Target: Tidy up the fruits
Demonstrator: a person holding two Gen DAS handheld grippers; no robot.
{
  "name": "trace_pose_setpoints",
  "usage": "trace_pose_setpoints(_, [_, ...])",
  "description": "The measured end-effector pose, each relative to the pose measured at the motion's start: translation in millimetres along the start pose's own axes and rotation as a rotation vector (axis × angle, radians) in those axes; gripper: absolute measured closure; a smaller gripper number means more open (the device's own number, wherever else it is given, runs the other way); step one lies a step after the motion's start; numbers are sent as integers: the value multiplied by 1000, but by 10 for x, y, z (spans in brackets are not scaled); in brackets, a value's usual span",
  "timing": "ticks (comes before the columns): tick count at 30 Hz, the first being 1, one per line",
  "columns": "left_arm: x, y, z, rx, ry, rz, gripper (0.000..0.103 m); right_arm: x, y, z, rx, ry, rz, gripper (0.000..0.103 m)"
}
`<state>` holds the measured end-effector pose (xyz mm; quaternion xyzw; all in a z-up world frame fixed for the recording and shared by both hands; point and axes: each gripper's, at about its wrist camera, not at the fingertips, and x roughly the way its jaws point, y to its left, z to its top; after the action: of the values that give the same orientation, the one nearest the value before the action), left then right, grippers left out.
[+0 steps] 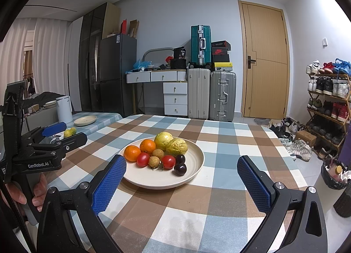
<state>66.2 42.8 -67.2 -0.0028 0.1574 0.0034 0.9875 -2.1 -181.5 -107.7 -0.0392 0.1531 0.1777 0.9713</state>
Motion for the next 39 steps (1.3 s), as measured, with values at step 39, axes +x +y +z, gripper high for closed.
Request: trace_pose_setpoints(39, [-1,-34,-7,5,1,-17,1,11,11,-5,0,1,3,0])
